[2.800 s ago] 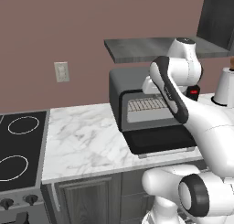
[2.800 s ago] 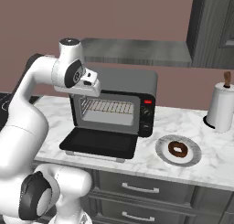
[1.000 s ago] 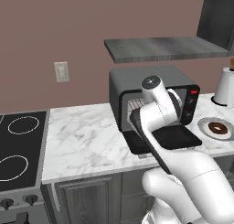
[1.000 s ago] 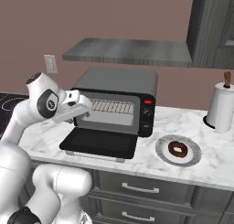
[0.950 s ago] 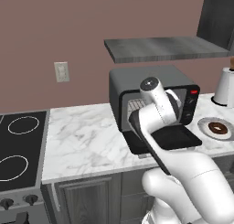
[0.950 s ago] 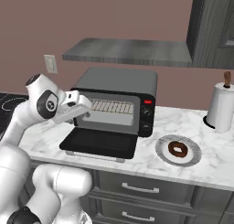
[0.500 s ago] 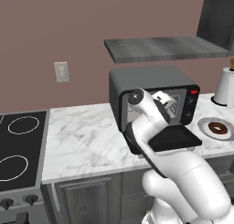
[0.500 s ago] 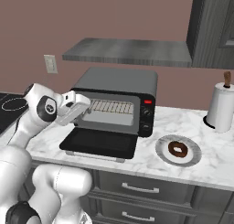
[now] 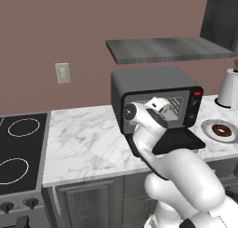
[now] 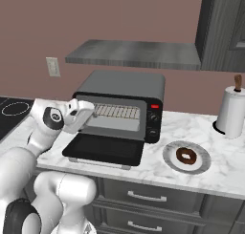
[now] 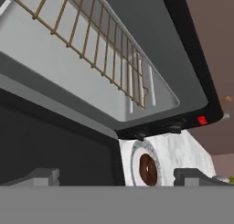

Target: Pick up the bagel from the plate, place it on the toaster oven rack, close the door, and set the timer.

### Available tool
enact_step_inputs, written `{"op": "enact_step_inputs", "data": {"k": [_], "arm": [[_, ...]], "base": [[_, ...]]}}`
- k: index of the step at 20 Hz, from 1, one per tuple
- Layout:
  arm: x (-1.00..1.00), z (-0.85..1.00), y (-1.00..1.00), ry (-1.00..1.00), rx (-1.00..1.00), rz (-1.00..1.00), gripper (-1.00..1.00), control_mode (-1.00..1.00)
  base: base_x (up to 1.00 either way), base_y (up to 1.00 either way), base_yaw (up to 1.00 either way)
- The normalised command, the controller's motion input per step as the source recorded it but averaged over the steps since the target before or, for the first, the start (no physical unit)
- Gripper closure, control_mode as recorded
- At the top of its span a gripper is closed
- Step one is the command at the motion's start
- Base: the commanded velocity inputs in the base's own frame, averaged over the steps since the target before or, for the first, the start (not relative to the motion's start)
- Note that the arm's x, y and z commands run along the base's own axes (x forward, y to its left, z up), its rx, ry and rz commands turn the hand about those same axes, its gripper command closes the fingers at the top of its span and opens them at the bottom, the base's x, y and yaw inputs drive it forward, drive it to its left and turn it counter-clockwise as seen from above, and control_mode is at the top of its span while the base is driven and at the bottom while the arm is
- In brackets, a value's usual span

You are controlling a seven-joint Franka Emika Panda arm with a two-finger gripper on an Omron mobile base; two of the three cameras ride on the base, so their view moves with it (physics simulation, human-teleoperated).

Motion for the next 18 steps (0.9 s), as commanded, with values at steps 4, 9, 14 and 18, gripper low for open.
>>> {"op": "enact_step_inputs", "data": {"k": [4, 9, 14, 18], "arm": [[0.08, -0.19, 0.0, -0.04, -0.03, 0.0, -1.0, -1.0], [0.12, -0.01, 0.0, -0.09, 0.0, 0.04, -1.0, -1.0], [0.31, -0.06, -0.02, -0.02, 0.0, 0.02, -1.0, -1.0], [0.27, -0.12, -0.07, 0.0, 0.0, 0.02, -1.0, -1.0]], "base": [[0.0, 0.0, 0.0], [0.0, 0.0, 0.0], [0.0, 0.0, 0.0], [0.0, 0.0, 0.0]]}}
